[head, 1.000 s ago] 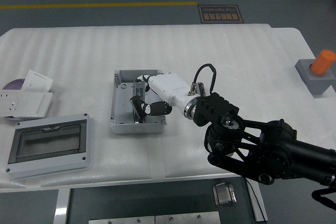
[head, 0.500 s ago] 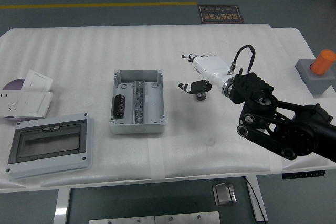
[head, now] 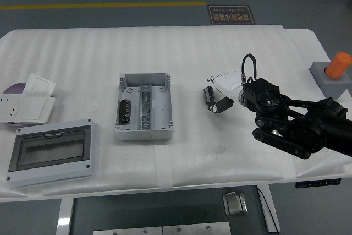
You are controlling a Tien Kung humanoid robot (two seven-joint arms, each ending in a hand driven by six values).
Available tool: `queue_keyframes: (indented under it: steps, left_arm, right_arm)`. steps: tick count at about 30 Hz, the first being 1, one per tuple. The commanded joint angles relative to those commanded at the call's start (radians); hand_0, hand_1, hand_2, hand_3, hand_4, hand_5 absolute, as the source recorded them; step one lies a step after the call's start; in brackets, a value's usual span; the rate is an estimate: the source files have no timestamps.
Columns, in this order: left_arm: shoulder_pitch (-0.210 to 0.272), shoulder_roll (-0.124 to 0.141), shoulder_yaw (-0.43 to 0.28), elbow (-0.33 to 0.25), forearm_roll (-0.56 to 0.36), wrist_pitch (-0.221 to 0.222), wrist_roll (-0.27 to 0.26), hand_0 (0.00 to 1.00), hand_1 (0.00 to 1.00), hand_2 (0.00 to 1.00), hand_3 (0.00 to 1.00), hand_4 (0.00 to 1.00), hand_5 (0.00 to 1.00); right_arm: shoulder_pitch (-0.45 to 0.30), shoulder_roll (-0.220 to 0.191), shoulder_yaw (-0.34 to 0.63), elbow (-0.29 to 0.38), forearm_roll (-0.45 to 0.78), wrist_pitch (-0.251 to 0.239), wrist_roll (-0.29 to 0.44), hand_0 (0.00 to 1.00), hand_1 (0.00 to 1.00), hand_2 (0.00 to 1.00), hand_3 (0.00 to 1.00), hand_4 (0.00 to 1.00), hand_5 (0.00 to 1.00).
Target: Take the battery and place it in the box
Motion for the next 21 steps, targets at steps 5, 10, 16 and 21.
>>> queue_keyframes:
  steps: [5, 10, 16, 21]
  left_arm:
    - [-0.001, 0.002, 0.013, 0.000, -0.011, 0.000, -0.003, 0.649, 0.656, 0.512, 0.551, 0.531, 0.345]
    - [-0.001, 0.003, 0.022, 0.000, -0.019, 0.001, -0.005, 0.649, 0.656, 0.512, 0.552, 0.529, 0.345]
    - [-0.005, 0.003, 0.032, 0.000, -0.028, 0.002, -0.008, 0.649, 0.656, 0.513, 0.552, 0.526, 0.344]
    - [-0.005, 0.002, 0.027, 0.000, -0.021, 0.002, -0.008, 0.649, 0.656, 0.513, 0.553, 0.526, 0.347]
  right_arm:
    - [0.009, 0.014, -0.019, -0.044, 0.035, -0.025, 0.016, 0.813, 0.836, 0.854, 0.967, 0.802, 0.521]
    - [0.014, 0.025, -0.042, -0.070, 0.061, -0.051, 0.033, 0.804, 0.825, 0.835, 0.959, 0.803, 0.531]
    - [0.016, 0.029, -0.062, -0.082, 0.069, -0.077, 0.048, 0.791, 0.797, 0.796, 0.925, 0.780, 0.540]
    - [0.017, 0.032, -0.070, -0.089, 0.069, -0.098, 0.056, 0.770, 0.763, 0.760, 0.877, 0.667, 0.474]
